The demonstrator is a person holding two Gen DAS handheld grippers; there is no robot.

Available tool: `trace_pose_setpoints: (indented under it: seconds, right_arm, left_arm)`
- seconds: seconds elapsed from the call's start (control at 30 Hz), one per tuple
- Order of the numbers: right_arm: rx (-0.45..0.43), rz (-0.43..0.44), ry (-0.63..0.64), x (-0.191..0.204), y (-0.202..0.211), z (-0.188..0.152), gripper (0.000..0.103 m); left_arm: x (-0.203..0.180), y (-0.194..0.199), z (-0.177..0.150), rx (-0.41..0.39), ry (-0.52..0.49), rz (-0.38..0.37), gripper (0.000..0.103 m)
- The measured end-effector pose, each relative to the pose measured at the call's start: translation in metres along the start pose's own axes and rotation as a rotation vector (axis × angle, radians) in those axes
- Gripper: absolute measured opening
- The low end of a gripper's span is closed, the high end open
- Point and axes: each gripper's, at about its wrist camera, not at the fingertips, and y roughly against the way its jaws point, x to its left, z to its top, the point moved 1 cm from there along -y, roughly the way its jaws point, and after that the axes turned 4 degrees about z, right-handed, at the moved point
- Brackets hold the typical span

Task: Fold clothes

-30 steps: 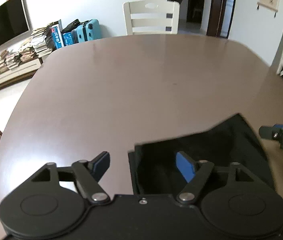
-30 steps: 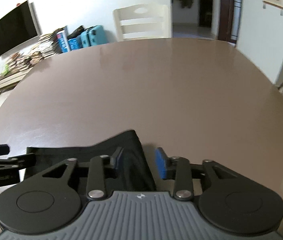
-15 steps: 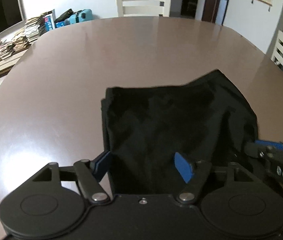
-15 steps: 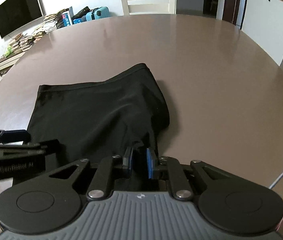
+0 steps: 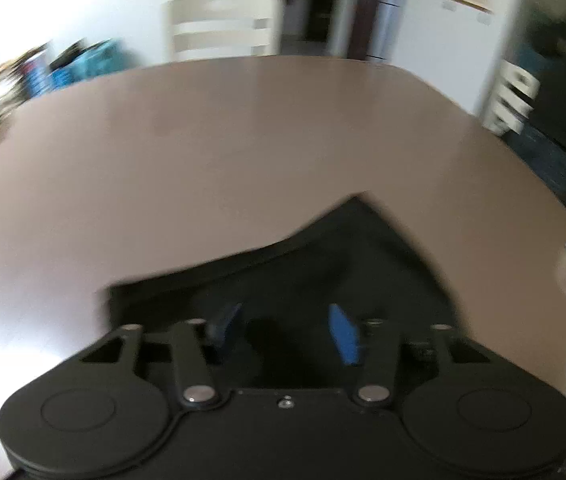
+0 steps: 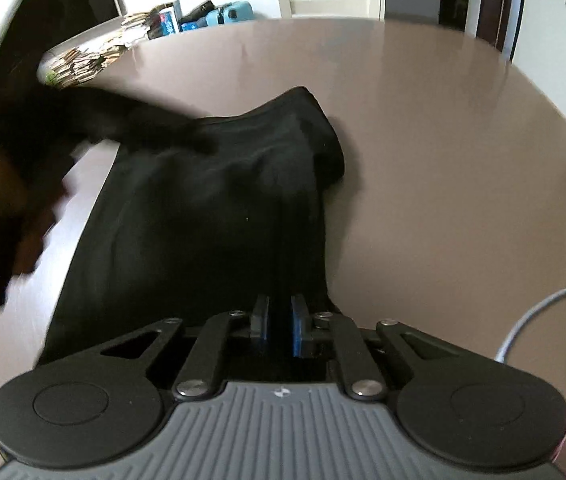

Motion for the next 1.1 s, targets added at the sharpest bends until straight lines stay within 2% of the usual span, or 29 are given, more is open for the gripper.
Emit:
trace_pose_setpoints:
  seconds: [0.07,0.13,0.27,0.33,0.4,0.47,0.5,0.53,0.7,0.8,0.83,0.87,0.97,1.07,1.1]
  right_arm:
    - [0.006,0.005,0.023,0.004,0.002,-0.004,0.011]
    - [-0.003,-0.026,0.099,0.009,0.004,-0.016,0.011]
    - [0.026,-0.004,0.114,0.007,0.022,-0.031,0.011]
    - [0.027,0.0,0.173,0.01,0.031,-0.034,0.012]
    - [0.029,0.034,0.162,0.011,0.037,-0.029,0.014]
    - [0.03,0.079,0.127,0.01,0.04,-0.026,0.015]
    - [0.04,0.123,0.11,0.01,0.038,-0.024,0.014]
    - [0.045,0.159,0.095,0.01,0.036,-0.022,0.014]
    - [-0.048,0.125,0.073,0.002,0.007,0.005,0.015]
    - [-0.082,0.079,0.047,-0.003,-0.019,0.034,0.015]
    - [-0.073,0.071,0.045,-0.005,-0.027,0.037,0.015]
    - [-0.065,0.062,0.042,-0.006,-0.036,0.04,0.01]
    - [-0.046,0.026,0.04,-0.005,-0.052,0.047,0.01]
    - [-0.056,-0.016,0.03,0.004,-0.053,0.044,0.011]
    - [-0.057,-0.021,0.025,0.006,-0.054,0.043,0.011]
  left_arm:
    - [-0.018,-0.008,0.002,0.012,-0.071,-0.002,0.037]
    - [-0.031,-0.017,0.001,0.029,-0.125,0.008,0.034]
    - [-0.031,-0.024,0.004,0.012,-0.099,0.037,0.039]
    - [-0.031,-0.025,0.007,0.017,-0.109,0.057,0.045]
    - [-0.023,-0.008,0.001,0.02,-0.066,0.087,0.045]
    - [-0.013,0.017,-0.008,0.021,-0.003,0.109,0.051]
    - [-0.008,0.03,-0.016,0.019,0.028,0.126,0.063]
    - [-0.003,0.042,-0.026,0.016,0.051,0.15,0.07]
    - [0.017,0.048,-0.062,0.063,0.055,0.256,0.069]
    - [0.035,0.039,-0.065,0.065,0.121,0.273,0.076]
    - [0.04,0.037,-0.065,0.066,0.133,0.275,0.076]
    - [0.042,0.037,-0.062,0.064,0.125,0.272,0.076]
    - [0.044,0.031,-0.06,0.044,0.09,0.259,0.078]
    - [0.059,0.017,-0.051,0.033,0.098,0.227,0.083]
    - [0.061,0.013,-0.05,0.031,0.09,0.226,0.088]
